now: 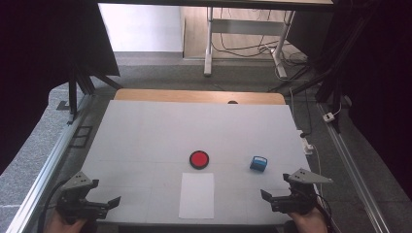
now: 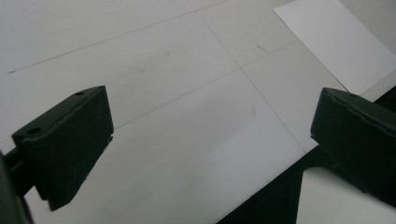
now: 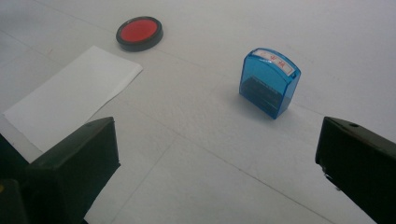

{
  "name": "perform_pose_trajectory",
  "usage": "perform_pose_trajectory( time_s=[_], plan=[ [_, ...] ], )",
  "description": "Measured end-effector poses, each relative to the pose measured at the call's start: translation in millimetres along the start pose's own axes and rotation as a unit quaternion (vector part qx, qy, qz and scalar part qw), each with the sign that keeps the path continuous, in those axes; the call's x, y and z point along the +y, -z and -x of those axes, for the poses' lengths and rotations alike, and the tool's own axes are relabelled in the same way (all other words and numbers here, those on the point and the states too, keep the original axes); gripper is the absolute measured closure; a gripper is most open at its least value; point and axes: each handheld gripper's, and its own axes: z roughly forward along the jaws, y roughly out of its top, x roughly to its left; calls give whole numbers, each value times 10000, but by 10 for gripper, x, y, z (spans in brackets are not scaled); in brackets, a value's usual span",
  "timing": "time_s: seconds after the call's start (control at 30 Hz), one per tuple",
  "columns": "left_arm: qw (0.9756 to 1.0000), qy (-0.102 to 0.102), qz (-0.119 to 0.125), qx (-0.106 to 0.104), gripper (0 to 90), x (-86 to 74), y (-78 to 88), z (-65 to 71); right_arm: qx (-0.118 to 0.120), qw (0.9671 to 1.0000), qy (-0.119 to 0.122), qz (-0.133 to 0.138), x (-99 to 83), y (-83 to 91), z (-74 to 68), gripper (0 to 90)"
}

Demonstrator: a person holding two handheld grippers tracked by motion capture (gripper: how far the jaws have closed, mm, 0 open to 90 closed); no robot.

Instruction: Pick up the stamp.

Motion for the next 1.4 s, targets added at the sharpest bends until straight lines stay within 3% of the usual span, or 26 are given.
perform_pose_trajectory(
  time_s=[0.43,0.87,1.3,1.4],
  plan=[
    [10000,-51,-27,-43,0,5,-9,7,90,9999,90,10,46,-24,-2,0],
    [9999,-11,-30,-126,0,4,-8,-11,134,9991,413,2,140,-140,-35,0],
    [9999,14,-24,-134,0,3,-7,-17,198,9995,205,-137,233,-276,40,0],
    [9999,32,-16,-122,0,2,-9,-19,120,9996,204,-134,253,-295,67,0]
  ],
)
